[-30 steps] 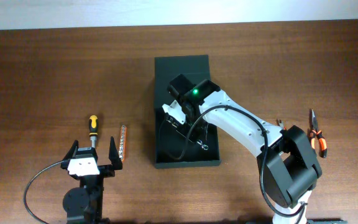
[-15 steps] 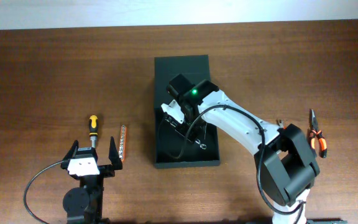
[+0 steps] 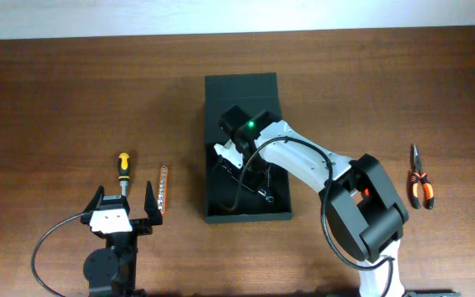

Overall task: Pack container
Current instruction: 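Lower the wrench into the box, open the right gripper, withdraw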

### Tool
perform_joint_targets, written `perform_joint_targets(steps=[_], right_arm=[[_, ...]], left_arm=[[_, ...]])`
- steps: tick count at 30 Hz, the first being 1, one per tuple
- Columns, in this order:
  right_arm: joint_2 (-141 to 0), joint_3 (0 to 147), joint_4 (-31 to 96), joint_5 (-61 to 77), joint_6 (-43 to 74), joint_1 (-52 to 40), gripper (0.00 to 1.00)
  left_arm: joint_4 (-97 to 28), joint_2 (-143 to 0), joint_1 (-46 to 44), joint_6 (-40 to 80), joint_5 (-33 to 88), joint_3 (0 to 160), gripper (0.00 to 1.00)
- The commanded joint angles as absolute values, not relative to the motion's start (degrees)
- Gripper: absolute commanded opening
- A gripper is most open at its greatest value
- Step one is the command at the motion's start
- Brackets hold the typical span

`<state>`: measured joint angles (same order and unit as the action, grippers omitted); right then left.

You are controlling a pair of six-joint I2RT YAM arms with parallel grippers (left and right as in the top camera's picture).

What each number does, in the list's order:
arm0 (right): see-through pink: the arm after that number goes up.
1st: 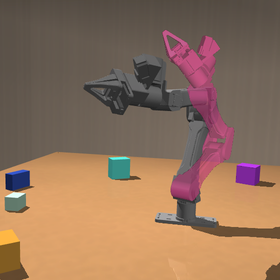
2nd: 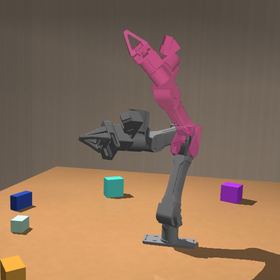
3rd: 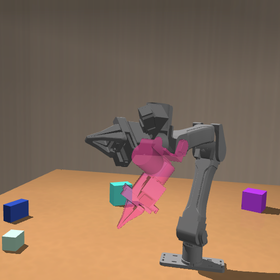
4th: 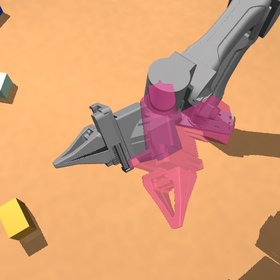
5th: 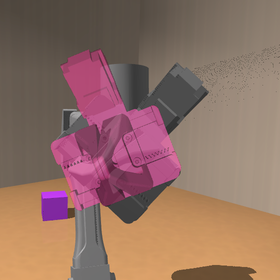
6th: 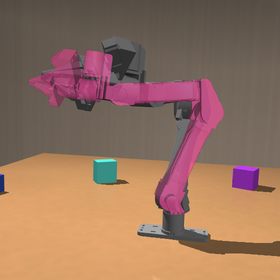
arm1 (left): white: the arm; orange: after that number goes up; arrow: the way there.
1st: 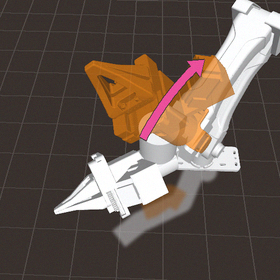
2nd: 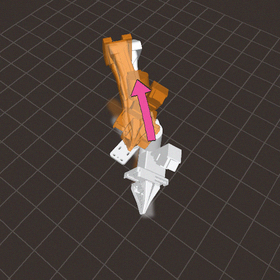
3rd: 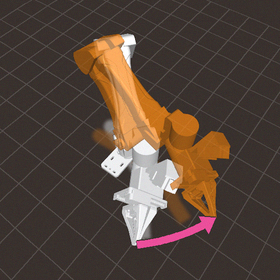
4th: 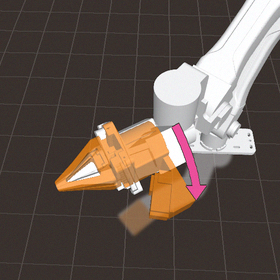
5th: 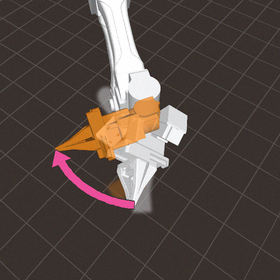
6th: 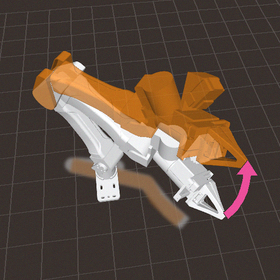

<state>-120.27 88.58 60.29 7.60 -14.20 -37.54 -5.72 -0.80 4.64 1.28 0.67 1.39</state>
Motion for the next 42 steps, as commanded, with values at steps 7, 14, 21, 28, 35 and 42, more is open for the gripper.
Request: perform_joint_targets(steps=[7, 14, 21, 28, 35, 42], right_arm=[[-122.4, 88.0, 60.2, 8.4, -14.6, -37.5, 0.09], [-122.4, 88.3, 60.7, 8.3, -14.6, -37.5, 0.29], [-122.4, 94.6, 66.0, 6.8, -14.5, -37.5, 0.38], [-122.4, 114.4, 77.6, 6.5, -14.5, -37.4, 0.76], [-122.4, 133.2, 91.0, -10.3, -8.1, -37.1, 0.99], [-118.5, 139.0, 97.4, -17.2, -0.7, -31.6, 0.99]], left_arm=[[-5.5, -0.3, 5.0, 0.6, 1.2, 1.0, 0.99], [-5.5, -0.4, 5.0, 0.6, 1.2, 1.0, 0.99], [-5.5, -0.4, 5.0, 0.6, 1.2, 1.0, 0.99], [-5.5, -0.4, 5.0, 0.6, 1.2, 1.0, 0.99], [-5.5, -0.3, 5.0, 0.6, 1.3, 1.0, 0.99], [-5.5, -0.3, 5.0, 0.6, 1.2, 1.0, 0.99]])
